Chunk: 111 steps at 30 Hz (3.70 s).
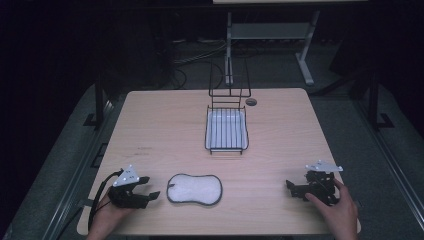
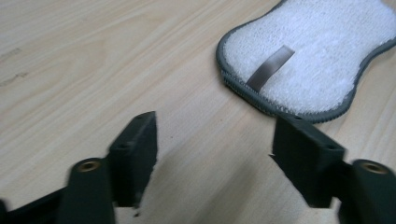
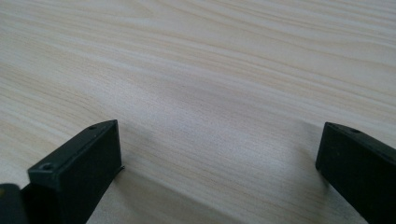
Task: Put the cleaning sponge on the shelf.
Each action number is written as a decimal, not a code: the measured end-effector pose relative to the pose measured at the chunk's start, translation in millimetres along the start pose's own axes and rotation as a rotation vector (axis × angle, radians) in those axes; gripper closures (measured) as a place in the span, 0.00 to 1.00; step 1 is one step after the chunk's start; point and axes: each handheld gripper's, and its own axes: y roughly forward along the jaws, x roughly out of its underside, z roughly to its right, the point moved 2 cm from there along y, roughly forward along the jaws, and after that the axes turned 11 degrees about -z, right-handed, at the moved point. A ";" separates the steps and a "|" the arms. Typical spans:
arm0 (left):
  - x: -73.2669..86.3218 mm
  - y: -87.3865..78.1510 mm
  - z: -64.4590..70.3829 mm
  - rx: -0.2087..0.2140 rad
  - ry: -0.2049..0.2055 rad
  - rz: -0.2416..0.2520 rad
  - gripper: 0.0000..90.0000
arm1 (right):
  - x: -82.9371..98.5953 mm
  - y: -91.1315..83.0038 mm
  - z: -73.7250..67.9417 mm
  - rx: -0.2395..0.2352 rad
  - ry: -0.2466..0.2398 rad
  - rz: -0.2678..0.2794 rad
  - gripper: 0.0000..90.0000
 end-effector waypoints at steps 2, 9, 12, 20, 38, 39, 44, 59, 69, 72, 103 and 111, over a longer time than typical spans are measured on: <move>-2.1 -3.2 0.1 0.008 0.001 0.008 0.45 | 0.0 0.1 0.2 0.001 -0.002 0.001 0.00; -10.3 -12.5 0.8 0.081 -0.020 0.022 0.82 | 0.0 0.1 0.2 0.001 -0.002 0.000 0.00; -16.5 -16.7 0.5 0.104 -0.016 0.026 1.00 | 0.0 0.1 0.1 0.001 -0.002 0.001 0.00; -28.8 -16.3 1.6 0.117 0.003 0.029 1.00 | 0.0 0.1 0.2 0.001 -0.002 0.000 0.00; -62.5 6.3 6.3 0.141 0.060 0.007 1.00 | 0.0 0.1 0.2 0.001 -0.002 0.001 0.00; -62.5 6.3 6.3 0.141 0.060 0.007 1.00 | 0.0 0.1 0.2 0.001 -0.002 0.000 0.00; -70.5 16.7 6.7 0.152 0.068 -0.005 1.00 | 0.0 0.1 0.2 0.001 -0.002 0.000 0.00; -82.6 46.6 10.3 0.162 0.101 -0.080 1.00 | 0.0 0.1 0.1 0.001 -0.001 0.001 0.00; -77.8 47.3 12.3 0.166 0.108 -0.103 1.00 | 0.0 0.1 0.1 0.001 -0.001 0.001 0.00; -75.2 45.1 14.3 0.163 0.099 -0.099 1.00 | 0.0 0.1 0.1 0.001 0.000 0.001 0.00; -34.5 14.3 16.0 0.125 0.007 -0.106 1.00 | 0.0 0.1 0.1 0.001 -0.001 0.001 0.00; -23.2 6.0 19.2 0.113 -0.032 -0.095 1.00 | 0.0 0.1 0.1 0.001 0.000 0.001 0.00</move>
